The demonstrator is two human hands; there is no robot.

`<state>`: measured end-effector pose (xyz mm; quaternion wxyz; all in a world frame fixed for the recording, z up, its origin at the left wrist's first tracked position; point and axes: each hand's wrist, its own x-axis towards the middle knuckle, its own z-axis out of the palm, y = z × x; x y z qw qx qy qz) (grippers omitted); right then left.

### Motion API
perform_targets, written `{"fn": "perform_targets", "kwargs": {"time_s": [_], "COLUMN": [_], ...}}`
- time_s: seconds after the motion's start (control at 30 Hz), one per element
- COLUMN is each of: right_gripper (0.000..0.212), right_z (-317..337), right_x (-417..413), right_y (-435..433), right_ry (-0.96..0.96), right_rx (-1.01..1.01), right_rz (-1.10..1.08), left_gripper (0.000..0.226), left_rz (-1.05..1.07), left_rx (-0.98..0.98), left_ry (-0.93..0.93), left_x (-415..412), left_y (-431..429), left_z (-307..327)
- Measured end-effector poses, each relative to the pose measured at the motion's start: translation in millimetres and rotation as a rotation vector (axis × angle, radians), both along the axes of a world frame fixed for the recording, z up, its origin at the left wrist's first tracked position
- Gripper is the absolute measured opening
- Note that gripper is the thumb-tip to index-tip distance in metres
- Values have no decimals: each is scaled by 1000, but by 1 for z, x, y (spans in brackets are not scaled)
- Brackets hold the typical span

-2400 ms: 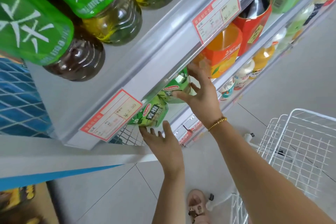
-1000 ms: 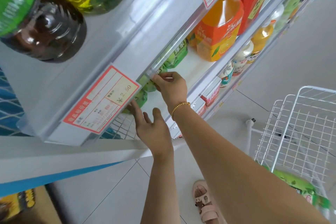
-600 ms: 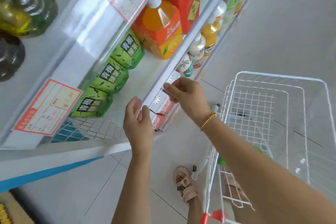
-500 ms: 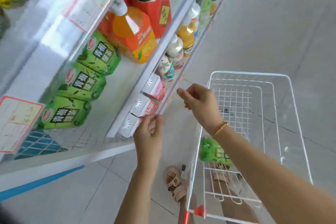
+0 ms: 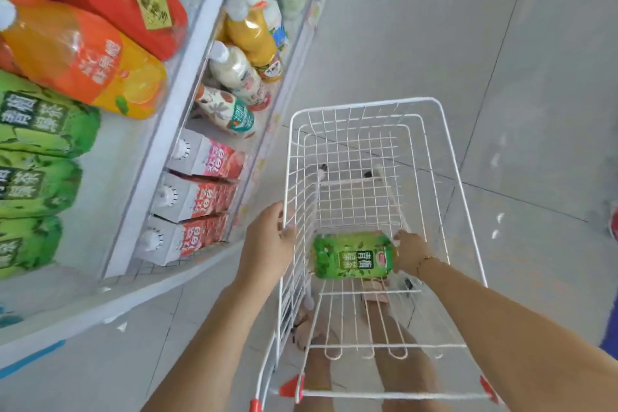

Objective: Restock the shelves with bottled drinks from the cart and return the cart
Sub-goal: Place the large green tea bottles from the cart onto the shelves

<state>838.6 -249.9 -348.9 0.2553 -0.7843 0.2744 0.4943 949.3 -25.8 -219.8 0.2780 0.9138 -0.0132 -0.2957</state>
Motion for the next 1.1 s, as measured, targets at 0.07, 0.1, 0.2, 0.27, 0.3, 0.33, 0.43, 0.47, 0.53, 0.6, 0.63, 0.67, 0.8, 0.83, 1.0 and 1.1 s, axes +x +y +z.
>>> {"fn": "perform_targets", "kwargs": {"time_s": [0.07, 0.1, 0.2, 0.27, 0.3, 0.33, 0.43, 0.47, 0.53, 0.6, 0.63, 0.67, 0.8, 0.83, 1.0, 1.1], "right_gripper": [76, 83, 86, 85, 83, 82, 76, 74, 71, 68, 66, 66, 72, 75, 77, 80], "right_z": [-10, -12, -14, -12, -10, -8, 0, 5, 10, 12, 15, 17, 24, 25, 31, 39], "right_x": [-9, -12, -17, -19, -19, -19, -8, -1, 12, 28, 37, 45, 65, 66, 65, 53], "right_y": [3, 4, 5, 7, 9, 12, 15, 16, 18, 18, 19, 19, 33, 39, 50, 59], "right_ry": [47, 67, 67, 45, 26, 3, -115, -159, -254, -324, -345, -363, -452, -465, -476, -495], "right_rx": [33, 55, 128, 153, 162, 163, 209, 248, 306, 320, 325, 334, 431, 420, 176, 111], "right_rz": [-39, -114, -546, -759, -846, -934, -1194, -1276, -1319, -1270, -1244, -1226, -1003, -927, -642, -345], "left_gripper": [44, 53, 63, 64, 64, 63, 62, 61, 61, 62, 63, 64, 64, 64, 62, 61], "left_rz": [-7, -3, 47, 53, 52, 54, 53, 50, 47, 21, -2, -23, -33, -37, -33, -28], "left_rx": [-24, -38, -98, -103, -107, -110, -122, -127, -137, -135, -129, -121, -131, -131, -136, -135], "left_ry": [-2, 5, 26, 7, -1, -6, -22, -27, -31, -35, -43, -49, -25, -26, -11, -2], "left_x": [-3, -4, -8, -9, -9, -9, -6, -5, -4, -3, -4, -4, -4, -4, -6, -6], "left_y": [7, 10, 15, 14, 14, 14, 15, 17, 19, 20, 21, 22, 22, 22, 24, 21], "left_z": [2, 3, 4, 3, 2, 2, 1, 0, -3, -5, -5, -5, -3, -3, -2, -1]}}
